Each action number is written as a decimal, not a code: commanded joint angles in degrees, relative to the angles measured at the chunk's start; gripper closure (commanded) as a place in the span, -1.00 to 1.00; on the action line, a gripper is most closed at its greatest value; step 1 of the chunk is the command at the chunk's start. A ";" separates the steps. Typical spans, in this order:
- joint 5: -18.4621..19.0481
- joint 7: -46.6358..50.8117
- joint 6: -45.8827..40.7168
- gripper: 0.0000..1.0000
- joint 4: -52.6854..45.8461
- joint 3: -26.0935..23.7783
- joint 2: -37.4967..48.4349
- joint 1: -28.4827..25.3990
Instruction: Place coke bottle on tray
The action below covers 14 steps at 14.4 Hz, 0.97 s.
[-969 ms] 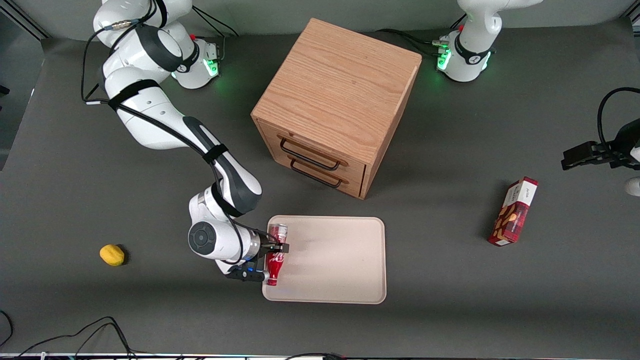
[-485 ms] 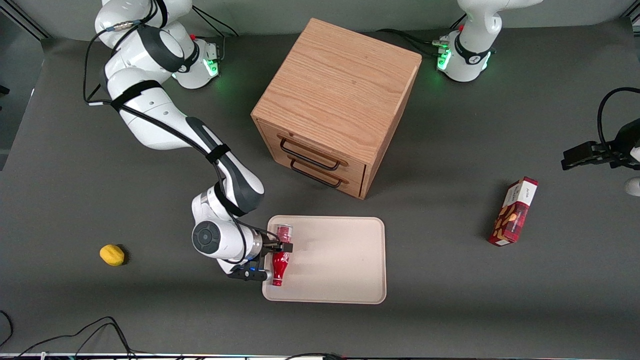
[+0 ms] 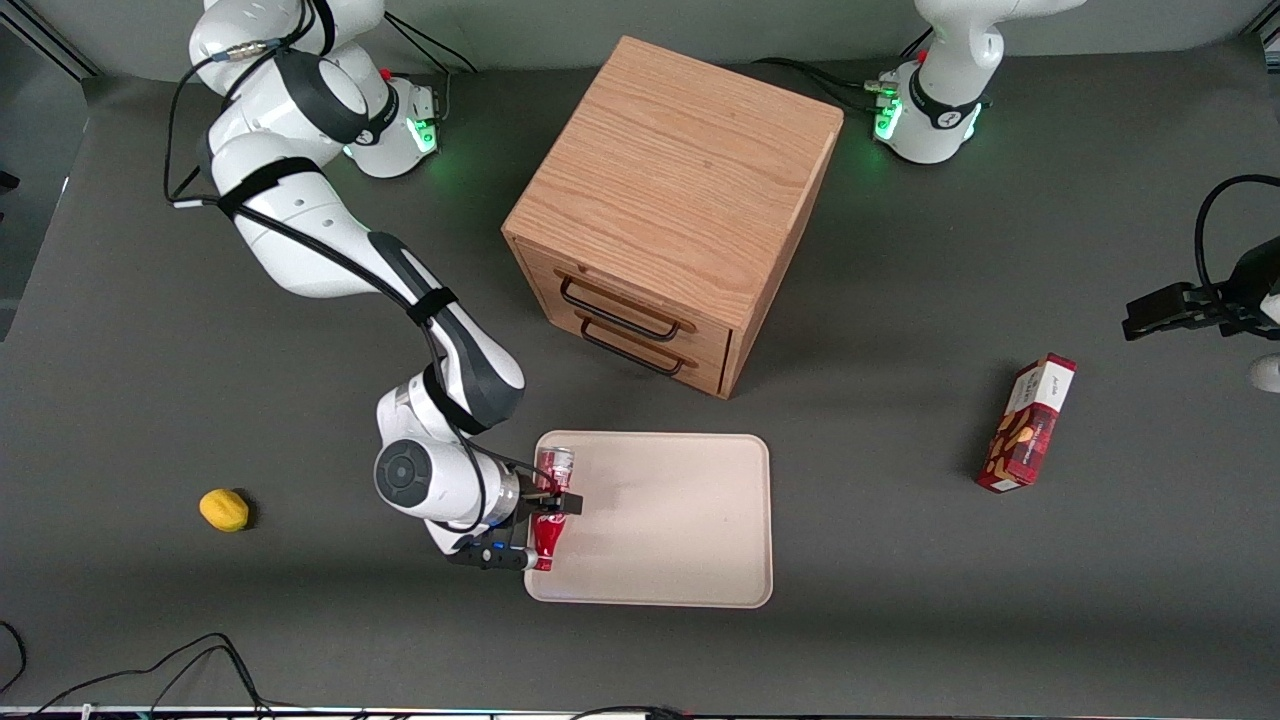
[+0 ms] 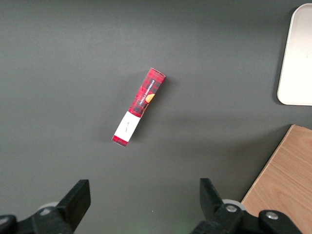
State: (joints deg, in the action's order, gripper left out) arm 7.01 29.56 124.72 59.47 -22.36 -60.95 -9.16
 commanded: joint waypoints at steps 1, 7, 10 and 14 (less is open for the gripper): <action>1.17 0.76 -4.12 -1.00 0.91 0.30 6.08 0.11; 0.20 0.59 -31.17 -1.00 3.20 0.30 26.55 6.68; 0.03 0.24 -43.74 -1.00 3.20 3.35 36.39 8.72; -5.31 -6.96 -52.39 -1.00 9.84 12.75 51.41 8.72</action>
State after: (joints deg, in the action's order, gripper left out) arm 5.42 25.92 72.56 59.91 -15.18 -19.01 -0.28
